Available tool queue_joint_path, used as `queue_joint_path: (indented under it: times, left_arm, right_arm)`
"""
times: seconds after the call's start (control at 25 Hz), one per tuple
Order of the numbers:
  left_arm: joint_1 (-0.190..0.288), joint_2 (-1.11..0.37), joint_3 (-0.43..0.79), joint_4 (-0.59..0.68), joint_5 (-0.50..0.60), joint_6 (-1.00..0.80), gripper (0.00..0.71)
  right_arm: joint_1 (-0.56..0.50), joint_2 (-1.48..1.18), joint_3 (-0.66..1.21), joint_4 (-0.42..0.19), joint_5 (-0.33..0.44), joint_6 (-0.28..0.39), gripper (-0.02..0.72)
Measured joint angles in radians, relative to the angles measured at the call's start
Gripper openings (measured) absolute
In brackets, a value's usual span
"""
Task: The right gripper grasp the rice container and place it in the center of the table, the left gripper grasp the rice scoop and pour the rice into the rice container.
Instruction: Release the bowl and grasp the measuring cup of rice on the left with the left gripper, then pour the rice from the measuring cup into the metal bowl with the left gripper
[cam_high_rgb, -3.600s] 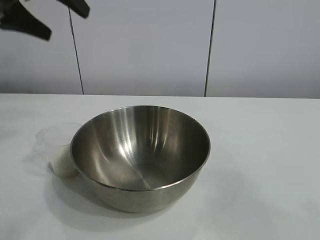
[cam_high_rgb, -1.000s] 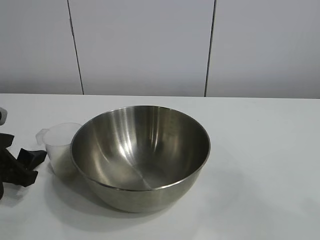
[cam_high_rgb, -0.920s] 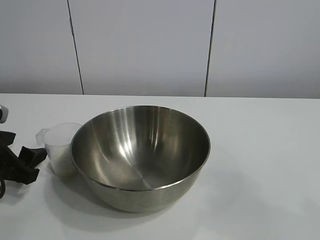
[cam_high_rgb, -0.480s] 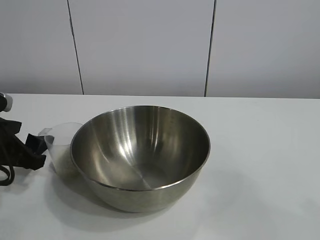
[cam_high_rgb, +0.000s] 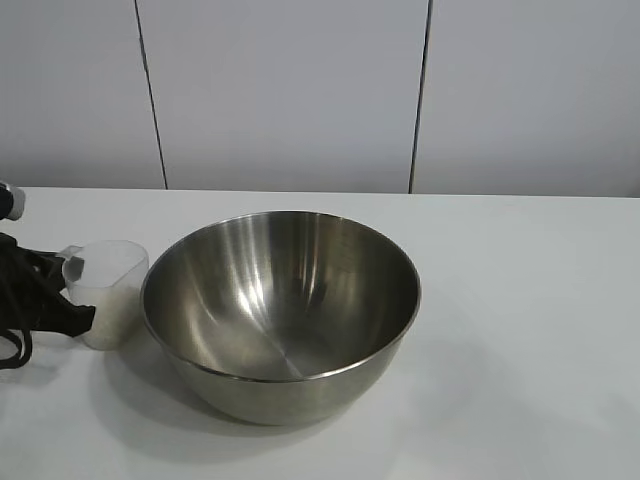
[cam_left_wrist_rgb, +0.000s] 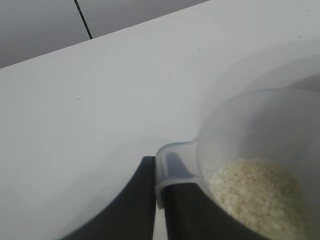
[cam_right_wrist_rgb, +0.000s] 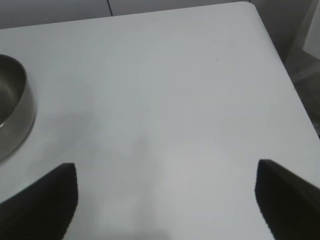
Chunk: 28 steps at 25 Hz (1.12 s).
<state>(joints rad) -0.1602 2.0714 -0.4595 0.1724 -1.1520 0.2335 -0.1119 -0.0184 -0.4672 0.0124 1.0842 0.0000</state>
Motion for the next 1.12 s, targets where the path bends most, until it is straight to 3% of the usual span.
queue_joint_path:
  times: [0.32, 0.68, 0.8, 0.88, 1.12]
  left_arm:
    - [0.000, -0.013, 0.000, 0.077, 0.003, -0.015, 0.012]
    - [0.000, -0.245, -0.053, 0.102, 0.028, -0.080, 0.009]
    - [-0.008, -0.346, -0.118, 0.180, 0.170, -0.083, 0.009]
    - [-0.042, -0.406, -0.175, 0.234, 0.336, -0.069, 0.009]
    - [-0.233, -0.491, -0.360, 0.287, 0.722, 0.134, 0.009]
  right_arm:
    - [0.000, 0.000, 0.000, 0.000, 0.000, 0.000, 0.660]
    - [0.000, 0.000, 0.000, 0.000, 0.000, 0.000, 0.660]
    - [0.000, 0.000, 0.000, 0.000, 0.000, 0.000, 0.660]
    - [0.000, 0.000, 0.000, 0.000, 0.000, 0.000, 0.660]
    - [0.000, 0.000, 0.000, 0.000, 0.000, 0.000, 0.660]
